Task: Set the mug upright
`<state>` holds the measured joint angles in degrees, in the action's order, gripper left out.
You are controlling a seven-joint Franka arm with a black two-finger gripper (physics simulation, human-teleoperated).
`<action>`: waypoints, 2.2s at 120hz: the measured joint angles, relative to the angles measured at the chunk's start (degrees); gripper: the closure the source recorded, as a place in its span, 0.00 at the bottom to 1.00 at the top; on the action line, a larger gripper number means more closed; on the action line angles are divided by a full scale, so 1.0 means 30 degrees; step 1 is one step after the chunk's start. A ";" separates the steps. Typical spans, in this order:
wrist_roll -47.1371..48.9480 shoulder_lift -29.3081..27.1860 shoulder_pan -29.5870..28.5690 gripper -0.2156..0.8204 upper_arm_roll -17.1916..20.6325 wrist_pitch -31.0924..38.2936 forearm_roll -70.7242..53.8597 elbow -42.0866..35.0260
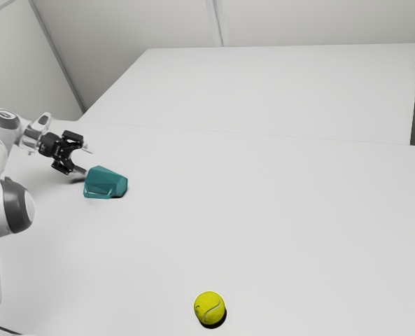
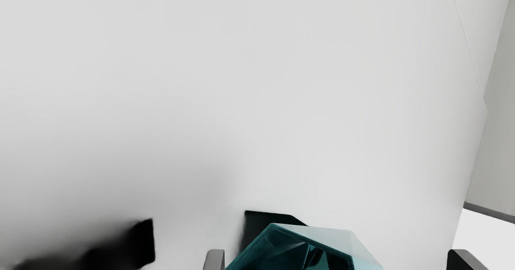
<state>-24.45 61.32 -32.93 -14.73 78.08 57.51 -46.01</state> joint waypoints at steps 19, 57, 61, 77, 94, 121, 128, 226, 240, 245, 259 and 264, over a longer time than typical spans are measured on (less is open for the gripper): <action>-0.0759 0.0015 0.0017 0.21 -0.0789 -0.1691 0.0905 -0.0061; -0.1649 0.0002 0.0637 0.21 -0.0628 -0.2814 0.1575 -0.0358; -0.1716 0.0002 0.0720 0.21 -0.0618 -0.2825 0.1667 -0.0392; -0.1934 0.0027 0.0920 0.21 -0.0625 -0.2812 0.1917 -0.0638; -0.2110 0.0063 0.1171 0.21 -0.0621 -0.2665 0.2001 -0.1176; -0.2348 0.0045 0.1228 0.39 -0.0629 -0.2515 0.1965 -0.1787; -0.2390 0.0013 0.1229 0.54 -0.0648 -0.2500 0.1957 -0.1801; -0.2495 -0.2861 0.2345 0.97 -0.0361 -0.3351 0.1480 -0.1687; -0.2395 -0.5596 0.3422 0.97 0.1073 -0.2563 -0.2771 -0.1991; -0.2379 -0.7160 0.3690 0.97 0.2279 -0.1631 -0.5234 -0.3403; -0.2393 -1.0573 0.4907 0.97 0.3621 0.2150 -1.1503 -0.8178; -0.2397 -1.1241 0.5420 0.97 0.3842 0.3842 -1.3447 -0.9560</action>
<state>-31.64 27.60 -16.67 -3.20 89.60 17.17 -74.70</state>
